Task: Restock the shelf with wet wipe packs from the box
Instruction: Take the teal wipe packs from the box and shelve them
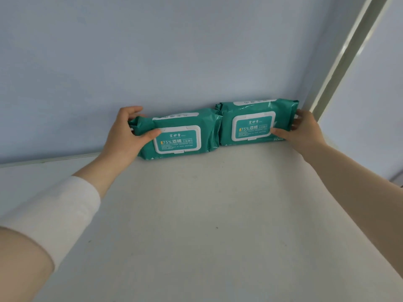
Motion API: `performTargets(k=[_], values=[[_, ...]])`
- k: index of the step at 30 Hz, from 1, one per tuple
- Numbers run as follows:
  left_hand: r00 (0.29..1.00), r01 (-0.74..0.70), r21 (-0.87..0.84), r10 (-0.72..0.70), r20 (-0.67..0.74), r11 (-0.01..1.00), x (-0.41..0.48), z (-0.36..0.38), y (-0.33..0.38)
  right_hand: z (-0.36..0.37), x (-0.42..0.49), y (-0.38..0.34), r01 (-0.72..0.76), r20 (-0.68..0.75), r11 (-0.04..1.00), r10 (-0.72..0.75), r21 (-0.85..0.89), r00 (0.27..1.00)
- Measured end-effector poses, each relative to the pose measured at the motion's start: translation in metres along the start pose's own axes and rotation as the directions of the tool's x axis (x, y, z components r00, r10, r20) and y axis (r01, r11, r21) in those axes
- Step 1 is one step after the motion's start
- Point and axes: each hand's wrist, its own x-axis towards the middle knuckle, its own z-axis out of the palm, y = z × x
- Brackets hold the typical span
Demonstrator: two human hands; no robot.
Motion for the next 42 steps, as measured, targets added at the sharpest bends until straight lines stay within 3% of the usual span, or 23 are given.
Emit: performTargets(k=[4,7,10,13,18,24,28,34,38,42], values=[[0.999,0.020,0.222,-0.013,-0.034,0.975,-0.011,-0.012,0.015,-0.002,-0.040,-0.021,0.013,-0.059,0.979,-0.025,-0.202,0.998],[0.994,-0.076,0.509,0.106,-0.030,0.857,-0.037,-0.025,0.034,-0.003,-0.086,-0.033,0.067,-0.006,0.889,-0.078,-0.454,0.997],[0.950,-0.312,0.688,0.216,0.225,0.655,-0.078,-0.037,0.055,-0.011,-0.144,-0.040,0.173,0.092,0.659,-0.157,-0.732,0.983],[0.825,-0.557,0.692,0.212,0.524,0.460,-0.127,-0.041,0.082,-0.027,-0.209,-0.039,0.231,0.185,0.436,-0.146,-0.870,0.972],[0.623,-0.776,0.576,0.171,0.763,0.258,-0.220,-0.048,0.120,-0.067,-0.319,-0.034,0.193,0.203,0.331,-0.004,-0.924,0.979],[0.531,-0.845,0.454,0.340,0.776,0.283,-0.325,-0.034,0.174,-0.143,-0.430,-0.017,0.177,0.201,0.351,0.033,-0.920,0.979],[0.433,-0.894,0.325,0.409,0.803,0.308,-0.403,-0.006,0.199,-0.197,-0.504,0.020,0.167,0.210,0.391,0.070,-0.905,0.975],[0.253,-0.943,0.161,0.312,0.916,0.291,-0.530,0.080,0.201,-0.267,-0.611,0.142,-0.013,0.104,0.336,0.326,-0.942,0.940],[0.109,-0.957,0.047,0.203,0.973,0.288,-0.596,0.137,0.177,-0.278,-0.665,0.229,-0.167,0.045,0.340,0.535,-0.926,0.843],[0.018,-0.941,-0.010,0.079,0.997,0.338,-0.633,0.187,0.141,-0.254,-0.705,0.299,-0.331,0.035,0.406,0.675,-0.852,0.737]])
